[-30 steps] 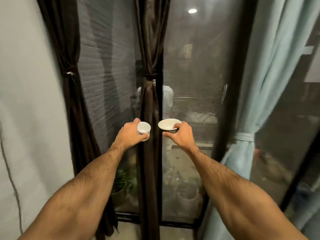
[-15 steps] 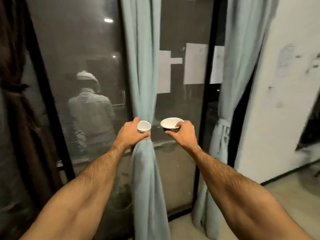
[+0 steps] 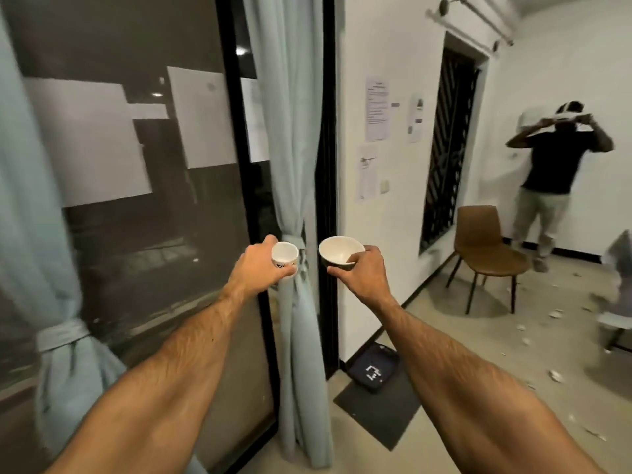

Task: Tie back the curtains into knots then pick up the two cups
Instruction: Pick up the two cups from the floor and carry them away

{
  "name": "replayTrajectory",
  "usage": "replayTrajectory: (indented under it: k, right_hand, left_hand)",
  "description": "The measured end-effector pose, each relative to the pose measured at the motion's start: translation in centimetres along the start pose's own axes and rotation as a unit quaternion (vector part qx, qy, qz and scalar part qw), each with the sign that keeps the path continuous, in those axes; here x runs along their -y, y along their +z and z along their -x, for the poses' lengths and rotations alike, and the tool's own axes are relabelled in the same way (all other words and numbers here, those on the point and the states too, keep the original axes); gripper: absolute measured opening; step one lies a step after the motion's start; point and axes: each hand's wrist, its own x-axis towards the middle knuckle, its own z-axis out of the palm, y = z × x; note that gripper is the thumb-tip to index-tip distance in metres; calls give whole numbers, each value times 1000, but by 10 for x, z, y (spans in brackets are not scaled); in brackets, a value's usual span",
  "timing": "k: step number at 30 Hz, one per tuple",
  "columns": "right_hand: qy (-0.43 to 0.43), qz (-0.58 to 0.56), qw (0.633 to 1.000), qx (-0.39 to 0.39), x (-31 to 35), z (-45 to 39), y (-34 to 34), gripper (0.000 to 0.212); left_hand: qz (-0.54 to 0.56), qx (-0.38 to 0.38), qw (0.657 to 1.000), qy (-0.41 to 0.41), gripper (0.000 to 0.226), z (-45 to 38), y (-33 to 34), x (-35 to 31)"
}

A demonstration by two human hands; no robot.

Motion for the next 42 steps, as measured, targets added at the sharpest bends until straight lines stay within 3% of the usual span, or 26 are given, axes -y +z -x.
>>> replayTrajectory:
  k: [12, 20, 28, 34, 42]
  right_hand:
    - [102, 59, 989, -90, -128, -143, -59, 78]
    - [121, 71, 983, -119, -199, -210, -98, 80]
    - [95, 59, 989, -98, -273, -291, -107, 80]
    - [66, 3, 997, -45, -303, -355, -100, 102]
    - [86, 16, 994, 58, -344, -429, -58, 93]
  left_hand:
    - [59, 50, 993, 91, 61, -193, 158, -91]
    - [67, 83, 986, 125, 66, -272, 243, -149]
    - [69, 76, 989, 105, 60, -328, 305, -176]
    - [44, 52, 996, 60, 60, -368, 330, -187]
    - [10, 49, 999, 5, 61, -414, 367, -166]
